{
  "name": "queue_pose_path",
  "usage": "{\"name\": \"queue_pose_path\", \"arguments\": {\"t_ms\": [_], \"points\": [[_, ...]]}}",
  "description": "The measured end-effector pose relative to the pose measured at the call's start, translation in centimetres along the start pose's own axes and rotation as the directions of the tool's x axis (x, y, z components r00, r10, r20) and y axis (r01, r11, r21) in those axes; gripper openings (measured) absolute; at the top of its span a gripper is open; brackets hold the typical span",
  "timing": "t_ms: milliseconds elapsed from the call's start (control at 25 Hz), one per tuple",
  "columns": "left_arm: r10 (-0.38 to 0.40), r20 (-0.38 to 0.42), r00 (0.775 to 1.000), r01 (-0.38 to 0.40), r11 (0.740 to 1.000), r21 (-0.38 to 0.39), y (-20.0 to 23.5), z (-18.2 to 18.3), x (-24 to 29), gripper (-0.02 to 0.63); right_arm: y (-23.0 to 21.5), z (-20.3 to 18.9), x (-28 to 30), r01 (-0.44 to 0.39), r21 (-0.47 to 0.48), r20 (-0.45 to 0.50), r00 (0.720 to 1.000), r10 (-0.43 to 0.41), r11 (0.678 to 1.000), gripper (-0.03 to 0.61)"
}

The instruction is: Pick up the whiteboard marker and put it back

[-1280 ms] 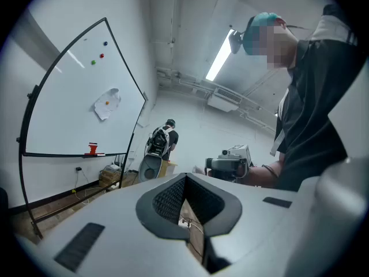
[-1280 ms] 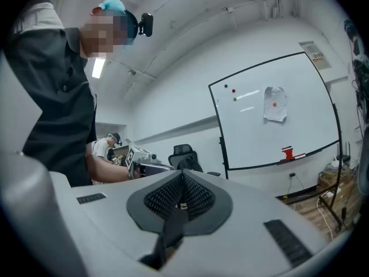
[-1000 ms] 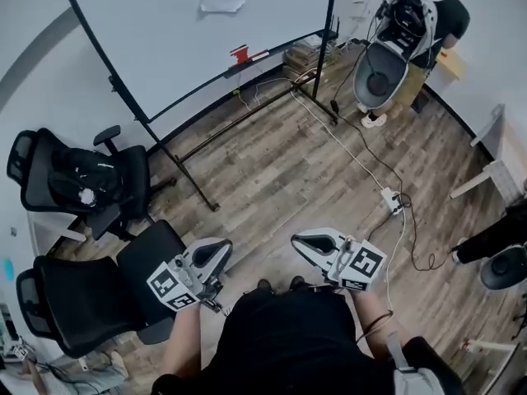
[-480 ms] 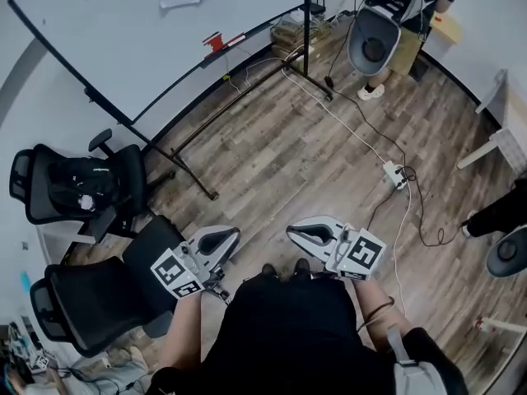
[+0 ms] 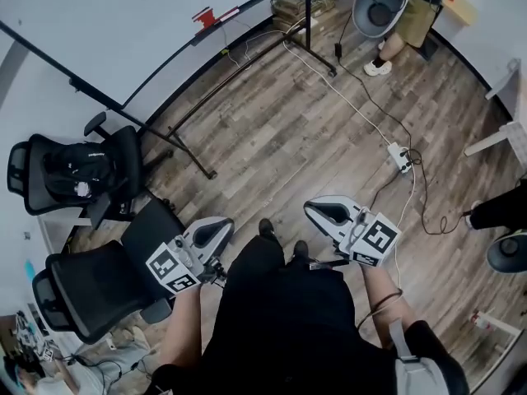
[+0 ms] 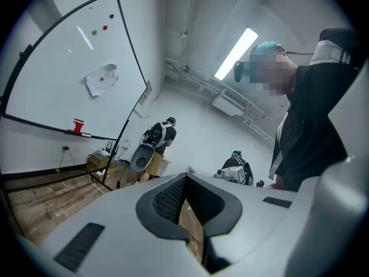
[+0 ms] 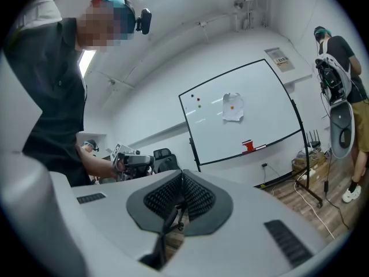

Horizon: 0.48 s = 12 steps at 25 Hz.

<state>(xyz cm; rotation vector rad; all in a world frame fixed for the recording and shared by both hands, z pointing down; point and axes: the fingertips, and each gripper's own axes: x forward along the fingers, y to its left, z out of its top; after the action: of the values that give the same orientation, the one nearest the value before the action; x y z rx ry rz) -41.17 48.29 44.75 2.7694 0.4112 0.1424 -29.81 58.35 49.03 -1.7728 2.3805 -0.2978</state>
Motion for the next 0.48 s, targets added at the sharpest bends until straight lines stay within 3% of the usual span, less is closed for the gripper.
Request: {"name": "queue_pose_path", "arguments": {"t_ms": [80, 480], "points": [[-0.01, 0.005, 1.0, 0.01, 1.0, -0.015, 1.5, 0.3, 0.7, 0.011, -1.0, 0.5, 1.3, -0.002, -0.009, -0.004, 1.0, 0.002, 1.0, 0.02], [-0.066, -0.019, 0.998, 0.067, 0.994, 0.084, 12.1, 4.7, 6.4, 0.012, -7.6, 4.5, 10.9, 0.003, -0.081, -0.072, 0.997, -0.009, 0.997, 0.02]]}}
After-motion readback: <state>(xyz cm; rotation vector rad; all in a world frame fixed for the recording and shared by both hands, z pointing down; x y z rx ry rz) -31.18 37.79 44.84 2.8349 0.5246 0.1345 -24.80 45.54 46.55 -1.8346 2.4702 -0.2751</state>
